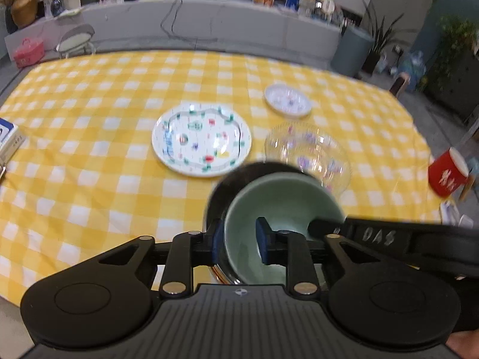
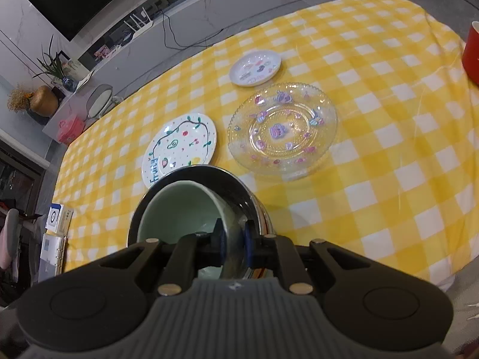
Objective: Organize plates and bowls
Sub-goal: 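Lift the pale green bowl with both grippers and carry it over the bowl stack, then lower the pale green bowl into the bowl stack and open both grippers, then move both grippers to the white 'Fruity' plate, then close both grippers on the rim of the 'Fruity' plate, then lift the 'Fruity' plate with both grippers and carry it toward the bowl stack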
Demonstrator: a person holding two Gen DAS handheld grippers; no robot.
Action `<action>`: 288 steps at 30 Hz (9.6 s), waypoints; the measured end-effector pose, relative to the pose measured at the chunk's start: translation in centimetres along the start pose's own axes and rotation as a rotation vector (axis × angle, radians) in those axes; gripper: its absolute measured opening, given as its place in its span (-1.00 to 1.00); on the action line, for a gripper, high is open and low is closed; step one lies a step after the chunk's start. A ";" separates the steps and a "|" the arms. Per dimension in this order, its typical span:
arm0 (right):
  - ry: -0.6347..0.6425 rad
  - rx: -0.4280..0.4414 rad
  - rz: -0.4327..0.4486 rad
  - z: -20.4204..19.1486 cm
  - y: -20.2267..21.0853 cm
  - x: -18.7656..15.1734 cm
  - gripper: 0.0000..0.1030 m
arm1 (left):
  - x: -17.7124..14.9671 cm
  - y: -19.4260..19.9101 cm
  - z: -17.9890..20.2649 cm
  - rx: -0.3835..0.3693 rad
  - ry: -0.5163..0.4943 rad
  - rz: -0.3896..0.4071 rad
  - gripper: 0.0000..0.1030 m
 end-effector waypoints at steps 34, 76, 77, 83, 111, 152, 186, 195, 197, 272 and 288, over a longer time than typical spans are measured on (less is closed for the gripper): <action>0.103 0.001 0.081 1.8 1.4 2.0 0.79 | -0.5 -0.5 -1.7 -0.020 -0.029 -0.042 0.28; 0.233 0.004 -0.061 -4.3 -3.8 -2.1 -0.18 | -0.9 -1.8 -7.5 -0.052 0.231 -0.047 -0.14; 0.241 0.006 -0.063 -4.3 -3.8 -2.0 -0.17 | -0.7 -1.4 -7.4 -0.051 0.227 -0.033 -0.14; 0.284 0.025 0.001 -4.4 -1.9 -1.3 -0.11 | 0.6 1.2 -6.7 -0.025 0.192 0.059 -0.12; 0.093 0.031 0.102 8.2 4.0 9.3 0.45 | 5.7 1.7 0.0 -0.041 -0.102 -0.074 0.07; 0.193 0.290 -0.017 -1.1 -10.7 14.4 -0.16 | 14.0 -9.4 -13.5 -0.057 0.109 -0.173 -0.45; 0.304 0.498 -0.350 -5.7 -20.4 16.5 -0.73 | 7.1 -11.7 -23.4 -0.560 0.538 0.041 -0.59; 0.263 0.493 -0.359 -5.6 -20.8 16.4 -0.93 | 6.6 -11.8 -23.4 -0.588 0.592 0.018 -0.91; 0.264 0.491 -0.338 -5.5 -20.6 16.3 -0.93 | 6.7 -11.7 -23.0 -0.574 0.583 0.021 -0.91; -0.267 0.284 -0.427 22.1 -6.3 2.9 -0.83 | 0.7 -17.6 7.5 -0.311 -0.172 -0.720 -0.72; -0.154 0.230 -0.332 20.5 -5.4 2.8 -0.83 | 4.7 -11.1 9.1 -0.322 -0.209 -0.339 -0.13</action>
Point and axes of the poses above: each gripper's, at about its wrist camera, not at the fingertips, and y roughly against the way its jaws point, z to its right, x to its top, the point moved 6 cm from there along -y, roughly the way its jaws point, and after that the axes turned 12 degrees about -x, right-handed, at the moved point
